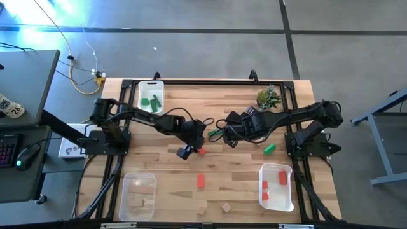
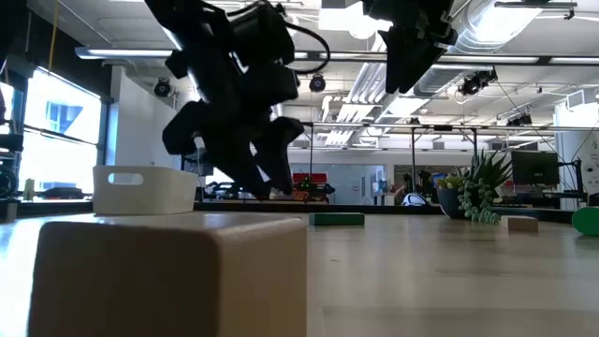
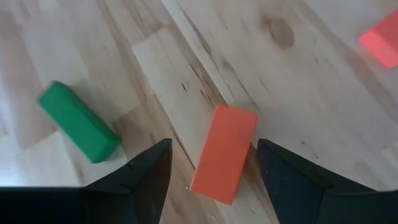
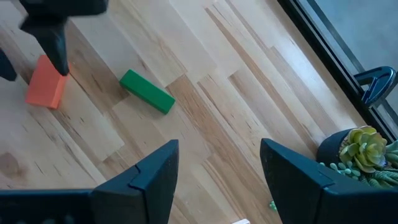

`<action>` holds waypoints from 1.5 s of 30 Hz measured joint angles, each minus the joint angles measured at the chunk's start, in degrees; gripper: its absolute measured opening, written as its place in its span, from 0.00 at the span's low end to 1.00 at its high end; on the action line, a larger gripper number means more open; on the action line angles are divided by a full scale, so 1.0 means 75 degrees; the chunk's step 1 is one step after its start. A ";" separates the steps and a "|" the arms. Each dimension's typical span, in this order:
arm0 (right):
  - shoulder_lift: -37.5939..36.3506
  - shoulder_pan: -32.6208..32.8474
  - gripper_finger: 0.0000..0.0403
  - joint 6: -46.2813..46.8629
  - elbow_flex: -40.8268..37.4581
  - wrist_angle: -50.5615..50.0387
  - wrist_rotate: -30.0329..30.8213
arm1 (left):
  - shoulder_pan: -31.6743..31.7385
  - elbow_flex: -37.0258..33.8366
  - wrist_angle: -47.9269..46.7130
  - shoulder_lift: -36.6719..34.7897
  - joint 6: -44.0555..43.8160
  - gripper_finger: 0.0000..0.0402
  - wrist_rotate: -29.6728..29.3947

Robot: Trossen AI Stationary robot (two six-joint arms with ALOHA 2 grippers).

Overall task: Sort & place blocks by color
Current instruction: Put the orange block into the bottom white bin

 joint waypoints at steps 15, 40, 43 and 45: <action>0.0000 0.0000 0.53 -0.0003 -0.0003 0.0040 0.0000 | -0.0003 0.0169 -0.0058 0.0617 0.0082 0.55 -0.0082; 0.0000 0.0000 0.53 0.0108 -0.0003 0.0195 -0.0463 | 0.0003 0.0167 0.0039 0.1001 -0.1096 0.24 -0.0069; 0.0000 0.0000 0.53 0.0122 -0.0006 0.0481 -0.0863 | 0.0003 0.0144 0.0064 0.0758 -0.1272 0.24 -0.0152; 0.0000 0.0000 0.53 0.0093 -0.0006 0.0727 -0.1110 | -0.0006 0.0114 0.0052 0.0615 -0.1275 0.24 -0.0230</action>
